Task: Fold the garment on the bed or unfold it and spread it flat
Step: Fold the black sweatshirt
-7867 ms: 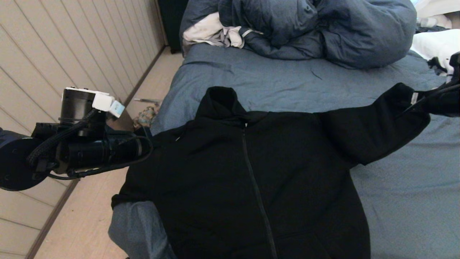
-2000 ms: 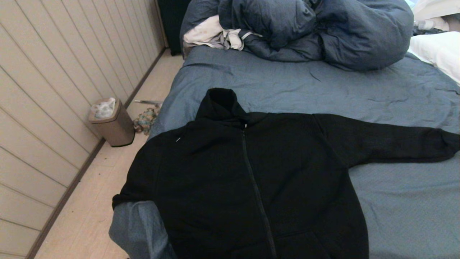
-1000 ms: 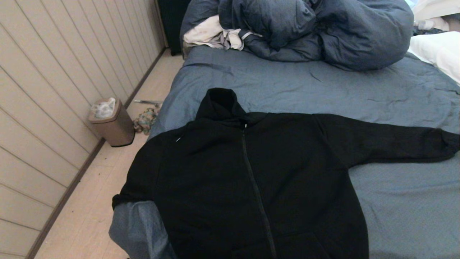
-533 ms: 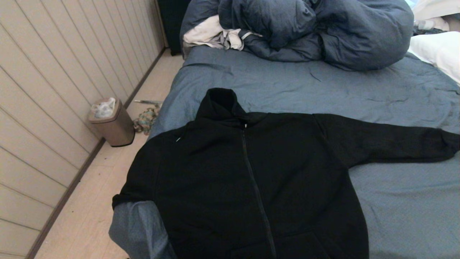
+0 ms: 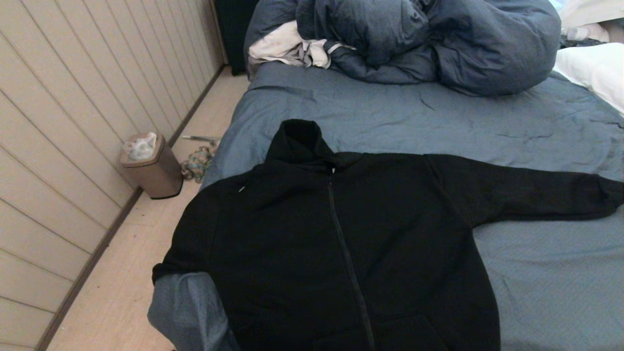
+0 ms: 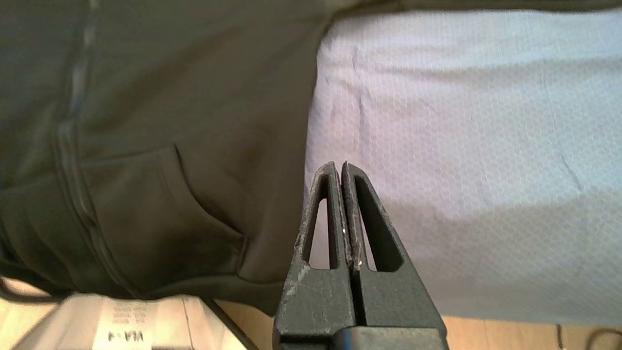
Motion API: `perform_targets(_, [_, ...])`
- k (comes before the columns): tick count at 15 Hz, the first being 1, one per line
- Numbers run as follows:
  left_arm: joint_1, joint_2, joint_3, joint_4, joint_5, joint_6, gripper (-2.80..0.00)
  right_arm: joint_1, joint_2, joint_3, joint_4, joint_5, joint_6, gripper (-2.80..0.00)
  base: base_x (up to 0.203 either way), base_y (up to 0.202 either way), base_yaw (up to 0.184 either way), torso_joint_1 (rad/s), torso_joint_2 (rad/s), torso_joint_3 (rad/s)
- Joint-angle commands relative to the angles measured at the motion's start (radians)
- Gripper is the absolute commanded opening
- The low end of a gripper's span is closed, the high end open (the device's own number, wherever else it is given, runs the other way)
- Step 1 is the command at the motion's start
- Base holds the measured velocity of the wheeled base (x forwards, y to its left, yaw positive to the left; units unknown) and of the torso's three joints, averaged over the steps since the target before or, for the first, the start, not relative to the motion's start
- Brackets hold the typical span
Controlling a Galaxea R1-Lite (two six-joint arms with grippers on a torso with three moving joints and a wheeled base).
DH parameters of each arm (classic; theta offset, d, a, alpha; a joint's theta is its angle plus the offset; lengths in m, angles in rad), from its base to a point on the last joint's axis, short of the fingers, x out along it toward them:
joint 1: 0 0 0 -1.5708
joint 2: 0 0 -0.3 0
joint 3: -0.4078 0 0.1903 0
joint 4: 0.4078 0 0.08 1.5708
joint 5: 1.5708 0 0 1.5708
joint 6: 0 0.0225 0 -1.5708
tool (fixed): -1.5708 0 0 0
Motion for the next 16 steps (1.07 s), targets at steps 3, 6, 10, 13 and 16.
perform_targets(3, [0.000, 0.002, 0.000, 0.000, 0.000, -0.003, -2.80, 0.000, -0.022, 0.002, 0.006, 0.000, 0.006, -2.80, 0.000, 0.000, 0.000, 0.000, 0.00, 0.000])
perform_targets(6, [0.000, 0.002, 0.000, -0.007, 0.014, -0.060, -2.80, 0.001, -0.021, 0.003, 0.002, -0.015, 0.148, -2.80, 0.000, 0.000, 0.000, 0.000, 0.00, 0.000])
perform_targets(10, [0.000, 0.002, 0.000, -0.007, 0.014, -0.057, -2.80, 0.000, -0.021, 0.009, -0.020, -0.018, 0.062, -2.80, 0.000, 0.000, 0.000, 0.000, 0.00, 0.000])
perform_targets(13, [0.000, 0.005, 0.000, 0.004, 0.010, -0.019, -2.80, 0.001, -0.020, 0.052, -0.098, 0.034, -0.154, -2.80, 0.000, 0.000, 0.000, 0.000, 0.00, 0.000])
perform_targets(16, [0.000, 0.005, 0.000, 0.002, 0.008, -0.015, -2.80, 0.002, -0.021, 0.064, -0.127, 0.034, -0.087, -2.80, 0.000, 0.000, 0.000, 0.000, 0.00, 0.000])
